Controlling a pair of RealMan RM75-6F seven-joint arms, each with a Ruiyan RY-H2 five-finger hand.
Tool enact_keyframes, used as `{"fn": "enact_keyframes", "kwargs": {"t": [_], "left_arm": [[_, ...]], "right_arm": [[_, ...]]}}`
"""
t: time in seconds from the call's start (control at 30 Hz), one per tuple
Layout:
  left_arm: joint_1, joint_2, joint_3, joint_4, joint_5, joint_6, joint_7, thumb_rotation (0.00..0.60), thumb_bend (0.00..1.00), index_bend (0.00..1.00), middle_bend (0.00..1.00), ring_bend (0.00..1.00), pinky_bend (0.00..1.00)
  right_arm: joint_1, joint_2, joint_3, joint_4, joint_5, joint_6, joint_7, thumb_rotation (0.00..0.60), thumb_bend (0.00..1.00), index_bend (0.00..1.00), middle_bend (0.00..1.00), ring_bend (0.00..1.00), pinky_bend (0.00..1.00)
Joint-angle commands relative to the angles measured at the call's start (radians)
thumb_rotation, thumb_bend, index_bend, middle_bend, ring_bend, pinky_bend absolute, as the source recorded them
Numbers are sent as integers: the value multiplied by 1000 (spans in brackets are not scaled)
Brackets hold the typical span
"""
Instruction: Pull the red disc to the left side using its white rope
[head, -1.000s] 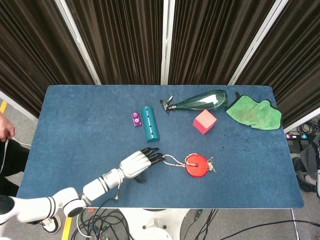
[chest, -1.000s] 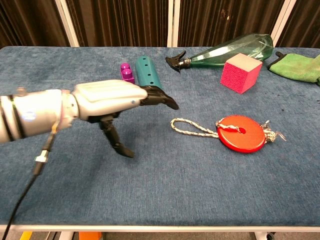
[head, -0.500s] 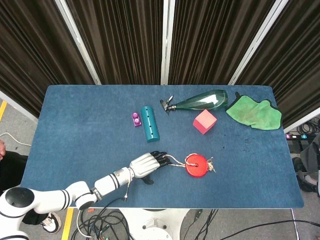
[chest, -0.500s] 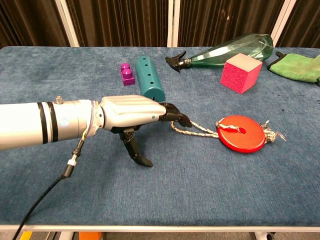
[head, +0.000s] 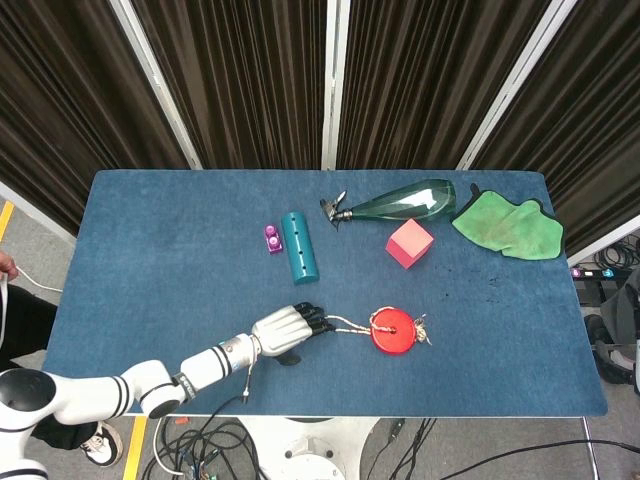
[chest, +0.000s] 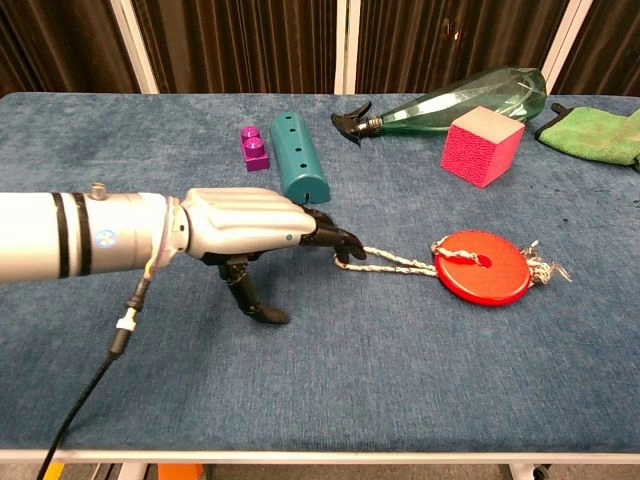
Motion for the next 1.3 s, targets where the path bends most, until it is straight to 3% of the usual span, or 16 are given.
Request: {"fn": "enact_keyframes", "kwargs": {"t": [0.03, 0.23, 0.43, 0.67, 0.87, 1.0, 1.1, 1.3], "left_arm": [[9, 30, 6, -33, -29, 2, 44, 600, 68, 126, 767, 207, 133], [18, 53, 15, -66, -65, 8, 100, 600, 69, 126, 846, 311, 133], [29, 72, 21, -89, -94, 23, 156, 600, 82, 125, 958, 492, 133], [45, 87, 25, -117, -116, 55, 207, 600, 184, 164, 1000, 655, 143], [58, 72, 26, -108, -130, 82, 233, 600, 255, 337, 1000, 746, 217], [73, 61, 20, -97, -139, 117, 256, 600, 283, 640, 1000, 791, 352], [86, 81, 8, -105, -161, 146, 284, 600, 284, 772, 1000, 813, 419], [163, 242, 3, -189, -208, 257, 340, 600, 286, 803, 1000, 826, 448]], "right_arm": [[2, -2, -1, -2, 1, -4, -6, 600, 222, 0, 0, 0, 0], [4, -3, 0, -13, 0, -4, -21, 600, 225, 0, 0, 0, 0], [7, -3, 1, -16, 6, -10, -30, 600, 226, 0, 0, 0, 0], [10, -8, 0, -16, 7, -18, -35, 600, 227, 0, 0, 0, 0], [11, -7, -1, -16, 10, -21, -37, 600, 228, 0, 0, 0, 0], [11, -6, -1, -17, 15, -28, -38, 600, 228, 0, 0, 0, 0], [12, -5, -1, -20, 15, -30, -39, 600, 228, 0, 0, 0, 0], [13, -2, 1, -20, 15, -29, -39, 600, 228, 0, 0, 0, 0]]}}
